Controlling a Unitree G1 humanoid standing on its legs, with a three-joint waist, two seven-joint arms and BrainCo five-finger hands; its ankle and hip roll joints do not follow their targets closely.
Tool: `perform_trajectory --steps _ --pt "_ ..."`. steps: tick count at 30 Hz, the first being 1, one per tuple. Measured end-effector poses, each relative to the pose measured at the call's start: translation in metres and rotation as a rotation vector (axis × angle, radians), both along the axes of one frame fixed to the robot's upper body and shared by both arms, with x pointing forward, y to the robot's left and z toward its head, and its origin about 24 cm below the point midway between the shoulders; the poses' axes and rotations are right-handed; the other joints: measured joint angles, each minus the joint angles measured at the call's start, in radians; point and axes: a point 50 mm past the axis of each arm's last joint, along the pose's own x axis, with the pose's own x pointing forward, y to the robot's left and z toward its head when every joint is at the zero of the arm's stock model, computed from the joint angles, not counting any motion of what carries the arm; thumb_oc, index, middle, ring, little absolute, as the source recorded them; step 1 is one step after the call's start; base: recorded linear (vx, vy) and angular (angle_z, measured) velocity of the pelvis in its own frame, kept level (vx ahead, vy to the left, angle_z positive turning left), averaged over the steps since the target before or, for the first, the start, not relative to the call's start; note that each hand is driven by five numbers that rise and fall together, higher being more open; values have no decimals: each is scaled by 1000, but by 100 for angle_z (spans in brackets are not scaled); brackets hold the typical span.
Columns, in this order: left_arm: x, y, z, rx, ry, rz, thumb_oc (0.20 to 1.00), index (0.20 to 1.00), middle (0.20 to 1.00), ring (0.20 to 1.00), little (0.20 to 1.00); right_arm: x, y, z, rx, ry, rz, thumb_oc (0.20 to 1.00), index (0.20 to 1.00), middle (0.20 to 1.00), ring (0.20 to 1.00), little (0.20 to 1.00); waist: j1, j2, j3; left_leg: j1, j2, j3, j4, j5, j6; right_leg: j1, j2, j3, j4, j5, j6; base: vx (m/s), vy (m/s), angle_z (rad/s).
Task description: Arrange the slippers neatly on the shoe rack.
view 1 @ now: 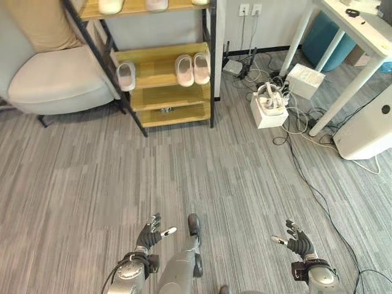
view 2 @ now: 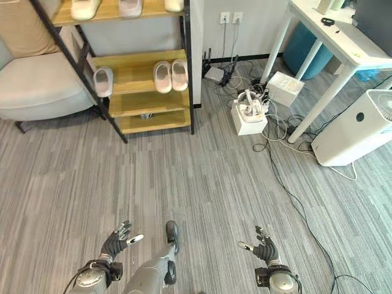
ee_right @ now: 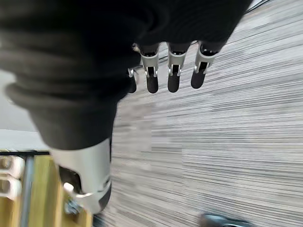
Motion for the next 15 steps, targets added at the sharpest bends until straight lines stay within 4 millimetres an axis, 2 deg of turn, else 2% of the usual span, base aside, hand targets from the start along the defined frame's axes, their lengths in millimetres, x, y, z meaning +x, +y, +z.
perform_trajectory --steps 1,2,3,4,5,6,7,8,9,10,11,12,13,14,15 --pt "-6 4 -2 2 15 27 1000 1000 1000 1000 1000 -9 2 -4 13 24 -4 1000 1000 1000 1000 1000 -1 -10 -43 15 -9 14 25 -10 14 -31 -9 -2 104 1 5 558 238 -19" --pt "-6 11 -1 23 16 23 1000 1000 1000 1000 1000 -18 7 -8 32 45 -7 1000 1000 1000 1000 1000 -3 -37 -77 44 -40 16 27 -46 52 -61 -32 -14 198 15 26 358 182 -1" --pt "-4 16 2 41 10 18 1000 1000 1000 1000 1000 -23 11 -11 43 64 1 1000 1000 1000 1000 1000 -3 -52 -86 66 -55 8 28 -77 59 -112 -47 -15 334 25 48 328 223 16" --pt "6 22 8 67 -14 0 1000 1000 1000 1000 1000 -25 18 -14 65 78 20 1000 1000 1000 1000 1000 -8 -58 -94 116 -80 -14 -17 -63 100 -266 -75 -35 606 -8 146 353 231 22" --pt "20 21 15 73 -49 -14 1000 1000 1000 1000 1000 -15 21 -10 72 53 33 1000 1000 1000 1000 1000 -9 -40 -73 161 -88 -42 -39 -93 108 -457 -77 -39 851 -1 204 434 230 48" --pt "22 19 15 73 -49 -23 1000 1000 1000 1000 1000 -14 22 -10 77 51 29 1000 1000 1000 1000 1000 -24 -27 -63 190 -92 -55 -41 -91 104 -511 -92 -50 903 -7 197 308 102 50" --pt "23 15 15 63 -51 -33 1000 1000 1000 1000 1000 -14 23 -11 80 51 29 1000 1000 1000 1000 1000 -24 -7 -56 215 -92 -66 -41 -97 98 -552 -93 -53 897 -23 170 333 51 43" --pt "23 10 14 54 -53 -47 1000 1000 1000 1000 1000 -12 23 -9 81 41 34 1000 1000 1000 1000 1000 -27 9 -45 251 -84 -83 -45 -117 78 -604 -94 -71 877 -49 147 302 -12 25" --pt "23 8 14 49 -51 -56 1000 1000 1000 1000 1000 -9 23 -8 82 34 37 1000 1000 1000 1000 1000 -29 44 -32 292 -79 -101 -71 -121 79 -643 -104 -114 810 -63 129 343 -43 37" --pt "23 7 14 46 -53 -58 1000 1000 1000 1000 1000 -7 23 -7 81 29 39 1000 1000 1000 1000 1000 -38 53 -26 315 -79 -104 -82 -131 65 -677 -112 -145 693 -64 126 233 -40 55" --pt "26 6 16 46 -66 -62 1000 1000 1000 1000 1000 -6 23 -7 79 28 40 1000 1000 1000 1000 1000 -45 66 -16 333 -78 -104 -92 -160 63 -714 -114 -171 542 -48 106 374 -121 49" --pt "27 7 17 49 -70 -62 1000 1000 1000 1000 1000 -5 24 -7 81 28 42 1000 1000 1000 1000 1000 -45 63 -10 342 -84 -104 -92 -175 76 -736 -114 -185 431 -23 86 401 -147 29" --pt "25 9 17 53 -65 -60 1000 1000 1000 1000 1000 -5 24 -7 84 27 42 1000 1000 1000 1000 1000 -46 58 -3 360 -93 -102 -91 -187 62 -765 -117 -193 344 16 70 510 -193 23" --pt "22 10 16 53 -60 -50 1000 1000 1000 1000 1000 -5 24 -7 84 26 42 1000 1000 1000 1000 1000 -58 55 -5 370 -94 -110 -91 -218 29 -776 -112 -209 251 63 73 261 -98 27" --pt "22 11 16 56 -57 -51 1000 1000 1000 1000 1000 -6 23 -7 83 30 35 1000 1000 1000 1000 1000 -60 53 -5 387 -97 -121 -91 -236 11 -761 -102 -233 100 105 96 382 -171 27"
